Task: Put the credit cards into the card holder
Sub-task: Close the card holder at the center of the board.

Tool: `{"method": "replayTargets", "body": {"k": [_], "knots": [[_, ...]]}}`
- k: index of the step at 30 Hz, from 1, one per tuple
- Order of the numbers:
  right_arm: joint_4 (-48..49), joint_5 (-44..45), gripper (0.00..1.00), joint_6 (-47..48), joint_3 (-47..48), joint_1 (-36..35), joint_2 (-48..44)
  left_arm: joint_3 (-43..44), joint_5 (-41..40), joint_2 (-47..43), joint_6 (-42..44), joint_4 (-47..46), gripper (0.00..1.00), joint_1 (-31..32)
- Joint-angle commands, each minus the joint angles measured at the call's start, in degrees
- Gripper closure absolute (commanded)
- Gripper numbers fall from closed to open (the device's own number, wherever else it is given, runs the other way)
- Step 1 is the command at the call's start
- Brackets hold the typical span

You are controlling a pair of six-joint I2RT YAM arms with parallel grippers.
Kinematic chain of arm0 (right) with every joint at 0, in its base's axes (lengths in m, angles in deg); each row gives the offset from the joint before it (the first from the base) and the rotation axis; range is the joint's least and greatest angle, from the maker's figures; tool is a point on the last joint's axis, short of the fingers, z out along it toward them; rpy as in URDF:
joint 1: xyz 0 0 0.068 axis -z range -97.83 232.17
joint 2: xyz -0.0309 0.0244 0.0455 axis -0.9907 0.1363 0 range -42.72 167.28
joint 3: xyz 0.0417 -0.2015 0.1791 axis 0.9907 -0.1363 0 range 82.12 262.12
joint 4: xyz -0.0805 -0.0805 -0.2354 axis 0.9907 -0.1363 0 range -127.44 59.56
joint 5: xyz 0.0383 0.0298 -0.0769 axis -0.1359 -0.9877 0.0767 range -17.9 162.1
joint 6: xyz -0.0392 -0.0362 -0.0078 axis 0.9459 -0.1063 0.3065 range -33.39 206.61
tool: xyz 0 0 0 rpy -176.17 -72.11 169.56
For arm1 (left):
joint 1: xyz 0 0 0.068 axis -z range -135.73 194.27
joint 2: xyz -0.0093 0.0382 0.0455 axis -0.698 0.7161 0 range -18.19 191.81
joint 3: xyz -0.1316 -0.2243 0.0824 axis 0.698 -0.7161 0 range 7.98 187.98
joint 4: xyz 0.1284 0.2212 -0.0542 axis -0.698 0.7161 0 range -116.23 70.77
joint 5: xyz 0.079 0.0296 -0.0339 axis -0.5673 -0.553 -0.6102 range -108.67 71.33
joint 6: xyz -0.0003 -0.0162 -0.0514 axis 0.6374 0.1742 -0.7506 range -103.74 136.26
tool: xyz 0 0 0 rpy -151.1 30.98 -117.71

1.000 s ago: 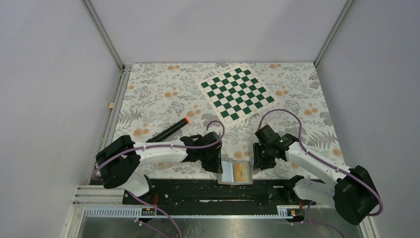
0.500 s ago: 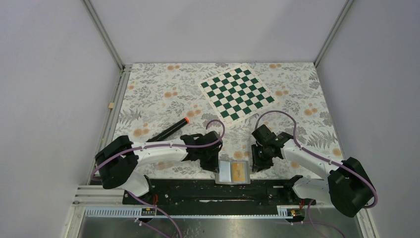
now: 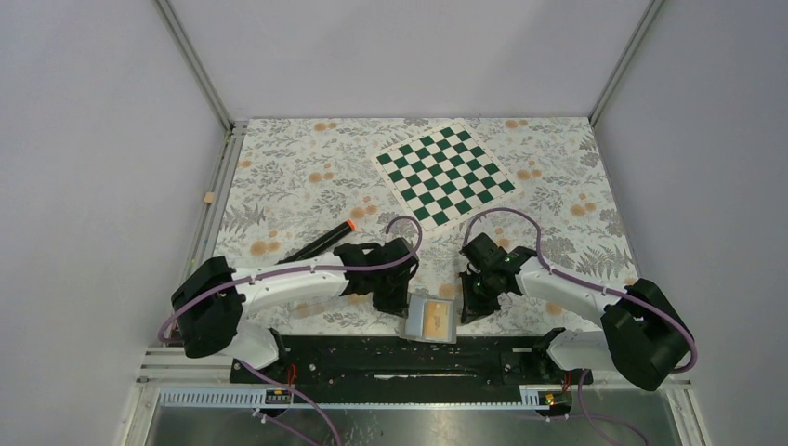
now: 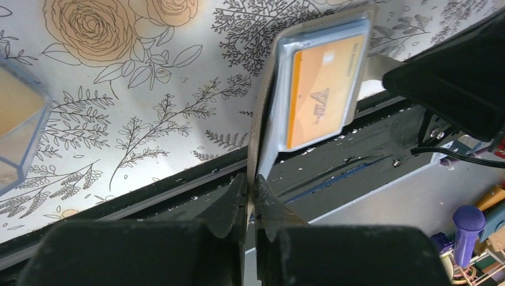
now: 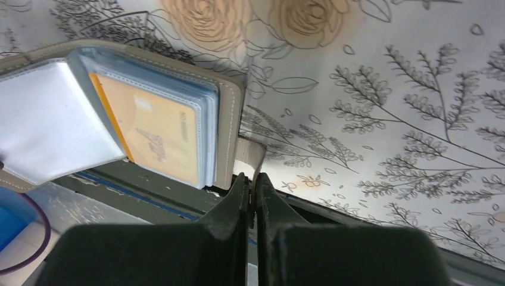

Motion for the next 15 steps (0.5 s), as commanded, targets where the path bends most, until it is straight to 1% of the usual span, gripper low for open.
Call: {"method": "replayTargets", "body": {"k": [1,6,8,12,13,15], "knots": [[4.7,-5.2,1.00,-1.2,0.7,-0.8,0.1,4.9,-2.4,-1.9,1.1,2.4,0.95,-0.3],[6.0,-5.8,1.00,-2.3,-0.8,-0.8,-0.7,7.6,-0.7,-0.3,1.0,2.6,0.90,-0.3],[6.4,-6.1,1.00,-2.5,-1.3,-0.8,-0.7,8.4,0.2,0.5,0.7,2.0,0.84,-0.3],[6.9,-6.2,1.00,-2.8,-2.1,-0.8,-0.9,8.6,3.1,2.3,0.0,-1.1,0.65,0.1],[6.9,-6.1,1.00,-2.8,-2.2,-0.8,-1.0,8.5,3.7,2.7,-0.2,-1.8,0.61,0.2],[6.9,-6.1,1.00,-2.8,-2.3,-0.8,-1.1,8.4,4.8,3.5,-0.5,-3.1,0.58,0.5]]}}
